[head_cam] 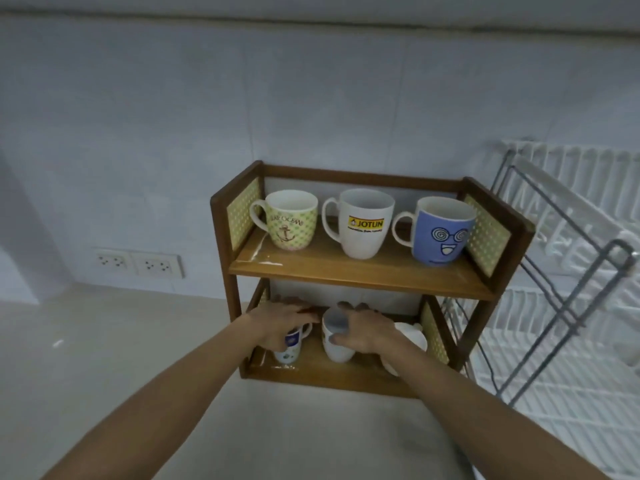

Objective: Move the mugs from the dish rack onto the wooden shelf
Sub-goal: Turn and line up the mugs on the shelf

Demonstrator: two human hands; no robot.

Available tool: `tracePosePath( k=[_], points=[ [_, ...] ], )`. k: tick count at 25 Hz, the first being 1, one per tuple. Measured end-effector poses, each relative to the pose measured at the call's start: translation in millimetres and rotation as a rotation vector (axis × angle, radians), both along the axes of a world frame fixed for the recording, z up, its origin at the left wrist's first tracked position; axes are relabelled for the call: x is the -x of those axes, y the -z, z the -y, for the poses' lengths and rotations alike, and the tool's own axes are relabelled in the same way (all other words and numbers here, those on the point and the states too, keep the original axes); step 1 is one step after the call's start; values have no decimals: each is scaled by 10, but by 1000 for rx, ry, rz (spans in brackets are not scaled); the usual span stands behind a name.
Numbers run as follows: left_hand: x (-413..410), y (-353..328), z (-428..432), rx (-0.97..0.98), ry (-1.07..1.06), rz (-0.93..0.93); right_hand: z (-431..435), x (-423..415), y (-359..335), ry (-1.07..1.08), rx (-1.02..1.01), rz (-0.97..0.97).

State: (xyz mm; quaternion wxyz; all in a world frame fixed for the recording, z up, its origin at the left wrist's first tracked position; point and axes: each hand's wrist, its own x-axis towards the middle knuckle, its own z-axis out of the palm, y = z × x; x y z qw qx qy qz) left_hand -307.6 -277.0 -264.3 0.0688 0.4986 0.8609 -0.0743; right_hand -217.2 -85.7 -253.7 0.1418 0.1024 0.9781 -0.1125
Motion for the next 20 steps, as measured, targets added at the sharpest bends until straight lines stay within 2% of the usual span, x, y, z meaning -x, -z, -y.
tracePosePath(
  k=[2,5,9,12,14,16,18,20],
  points=[
    [84,134,9,96,-97,83,43,168,107,-2,-42,72],
    [132,187,13,-11,-186,190,67,309,173,-34,-80,48],
    [131,120,-63,86,-333,108,2,375,72,-249,39,144],
    [159,-35,-137,128,-533,168,-45,395,26,-352,92,170],
    [230,-119,-132,200,-500,151,-41,416,40,-250,91,136],
    [237,-169,-110,219,-389,255,-27,414,80,-219,-71,129],
    [238,-158,-80,183,-323,286,-26,418,99,-241,-138,137],
    [236,-143,-56,106,-347,229,-40,423,81,-264,-101,136]
  ],
)
